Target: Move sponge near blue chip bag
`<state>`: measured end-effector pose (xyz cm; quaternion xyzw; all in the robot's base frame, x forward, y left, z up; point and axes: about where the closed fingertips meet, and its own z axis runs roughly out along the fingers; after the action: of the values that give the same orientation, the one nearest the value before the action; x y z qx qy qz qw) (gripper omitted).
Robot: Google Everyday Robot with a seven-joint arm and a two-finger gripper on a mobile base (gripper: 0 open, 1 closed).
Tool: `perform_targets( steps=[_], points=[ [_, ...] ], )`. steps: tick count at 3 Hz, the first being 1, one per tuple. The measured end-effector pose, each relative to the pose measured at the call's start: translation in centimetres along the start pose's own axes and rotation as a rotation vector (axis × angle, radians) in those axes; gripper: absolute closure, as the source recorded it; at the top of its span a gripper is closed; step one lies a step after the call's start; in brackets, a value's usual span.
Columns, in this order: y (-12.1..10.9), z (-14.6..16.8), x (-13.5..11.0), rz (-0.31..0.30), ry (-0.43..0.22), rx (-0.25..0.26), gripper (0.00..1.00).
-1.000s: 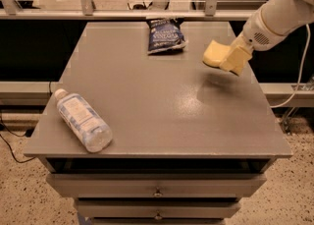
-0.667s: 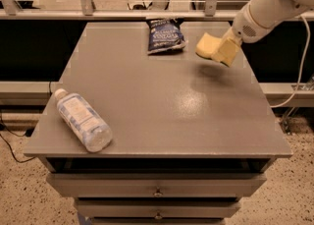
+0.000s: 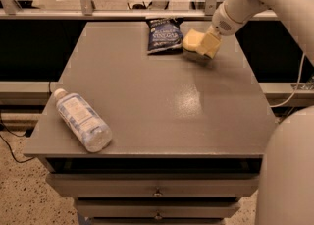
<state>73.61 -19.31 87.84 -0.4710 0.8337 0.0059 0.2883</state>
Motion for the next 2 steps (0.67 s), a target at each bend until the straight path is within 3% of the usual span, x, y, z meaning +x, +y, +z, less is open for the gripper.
perform_targets(
  steps=[2],
  points=[
    [-1.1,3.6,-1.5,-0.010,0.041,0.003,1.00]
  ],
)
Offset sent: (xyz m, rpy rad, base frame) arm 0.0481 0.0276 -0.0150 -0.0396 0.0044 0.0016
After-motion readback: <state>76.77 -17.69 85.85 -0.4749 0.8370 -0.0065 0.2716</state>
